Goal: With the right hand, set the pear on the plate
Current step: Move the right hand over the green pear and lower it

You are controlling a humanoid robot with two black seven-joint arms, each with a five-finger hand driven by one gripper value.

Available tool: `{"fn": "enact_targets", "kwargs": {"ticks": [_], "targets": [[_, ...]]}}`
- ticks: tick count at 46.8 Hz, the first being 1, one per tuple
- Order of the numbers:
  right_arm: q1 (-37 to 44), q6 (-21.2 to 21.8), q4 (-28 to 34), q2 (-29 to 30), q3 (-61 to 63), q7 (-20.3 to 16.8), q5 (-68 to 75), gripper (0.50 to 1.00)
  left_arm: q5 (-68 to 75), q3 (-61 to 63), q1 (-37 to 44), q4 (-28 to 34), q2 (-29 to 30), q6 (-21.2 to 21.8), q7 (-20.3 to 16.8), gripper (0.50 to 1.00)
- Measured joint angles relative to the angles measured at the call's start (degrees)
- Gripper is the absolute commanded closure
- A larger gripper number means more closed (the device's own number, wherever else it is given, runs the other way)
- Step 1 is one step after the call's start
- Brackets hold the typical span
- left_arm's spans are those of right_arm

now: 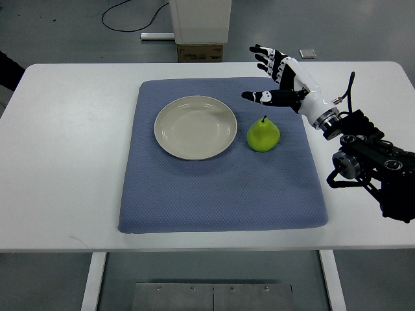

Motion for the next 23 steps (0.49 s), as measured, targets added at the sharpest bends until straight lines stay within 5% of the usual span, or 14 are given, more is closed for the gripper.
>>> {"fn": "enact_targets", "kwargs": {"ticks": [23], "targets": [[1.2, -5.5, -0.5, -0.2, -11.7, 0.1, -0.9, 0.5, 0.0, 0.0, 0.0, 0.0, 0.0, 0.0, 0.0, 0.5]]}}
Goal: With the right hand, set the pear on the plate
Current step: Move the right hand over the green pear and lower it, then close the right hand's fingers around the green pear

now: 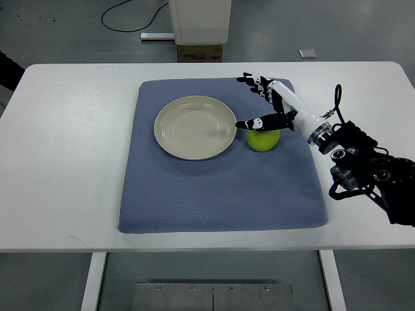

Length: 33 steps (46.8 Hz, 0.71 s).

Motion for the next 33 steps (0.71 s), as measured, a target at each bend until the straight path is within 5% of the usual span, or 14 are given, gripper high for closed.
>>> {"fn": "enact_targets", "kwargs": {"ticks": [33], "targets": [[-0.8, -2.1, -1.6, -2.5, -5.4, 0.0, 0.0, 0.5, 0.0, 0.0, 0.0, 0.0, 0.0, 0.0, 0.0, 0.5]]}}
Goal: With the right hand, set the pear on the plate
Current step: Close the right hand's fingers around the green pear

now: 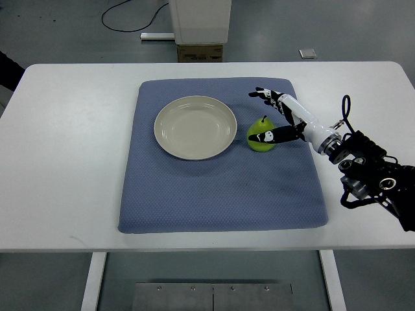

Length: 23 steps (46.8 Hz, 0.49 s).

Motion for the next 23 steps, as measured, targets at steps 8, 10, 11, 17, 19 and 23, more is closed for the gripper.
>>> {"fn": "enact_targets", "kwargs": {"ticks": [8, 10, 11, 17, 19, 23], "targets": [[0.0, 0.0, 0.0, -1.0, -0.6, 0.0, 0.0, 0.5, 0.0, 0.0, 0.0, 0.0, 0.0, 0.0, 0.0, 0.5], [-0.2, 0.0, 0.0, -1.1, -0.6, 0.0, 0.0, 0.5, 0.0, 0.0, 0.0, 0.0, 0.0, 0.0, 0.0, 0.5], [-0.4, 0.0, 0.0, -1.1, -0.6, 0.0, 0.0, 0.5, 0.0, 0.0, 0.0, 0.0, 0.0, 0.0, 0.0, 0.5], [-1.0, 0.0, 0.1, -1.3, -0.8, 0.0, 0.0, 0.5, 0.0, 0.0, 0.0, 0.0, 0.0, 0.0, 0.0, 0.5], [-1.4, 0.0, 0.1, -1.3, -0.8, 0.0, 0.0, 0.5, 0.0, 0.0, 0.0, 0.0, 0.0, 0.0, 0.0, 0.5], [-1.7, 0.0, 0.2, -1.3, -0.8, 0.0, 0.0, 0.5, 0.0, 0.0, 0.0, 0.0, 0.0, 0.0, 0.0, 0.5]]}}
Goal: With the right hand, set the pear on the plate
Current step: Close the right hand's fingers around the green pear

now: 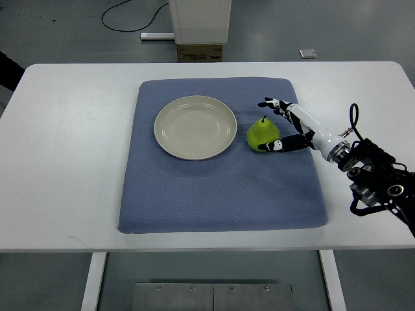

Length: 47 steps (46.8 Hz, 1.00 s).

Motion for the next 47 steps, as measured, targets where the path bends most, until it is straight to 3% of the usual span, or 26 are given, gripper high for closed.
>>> {"fn": "enact_targets", "kwargs": {"ticks": [18, 30, 35, 47], "targets": [[-0.1, 0.0, 0.0, 0.1, -1.3, 0.0, -0.1, 0.511, 0.0, 0.0, 0.0, 0.0, 0.0, 0.0, 0.0, 0.5], [-0.6, 0.0, 0.0, 0.2, -2.3, 0.0, -0.1, 0.555, 0.0, 0.0, 0.0, 0.0, 0.0, 0.0, 0.0, 0.5], [-0.6, 0.0, 0.0, 0.2, -2.4, 0.0, -0.1, 0.594, 0.0, 0.0, 0.0, 0.0, 0.0, 0.0, 0.0, 0.5], [-0.8, -0.8, -0.5, 0.4, -2.3, 0.0, -0.1, 0.768, 0.0, 0.0, 0.0, 0.0, 0.0, 0.0, 0.0, 0.5]]}}
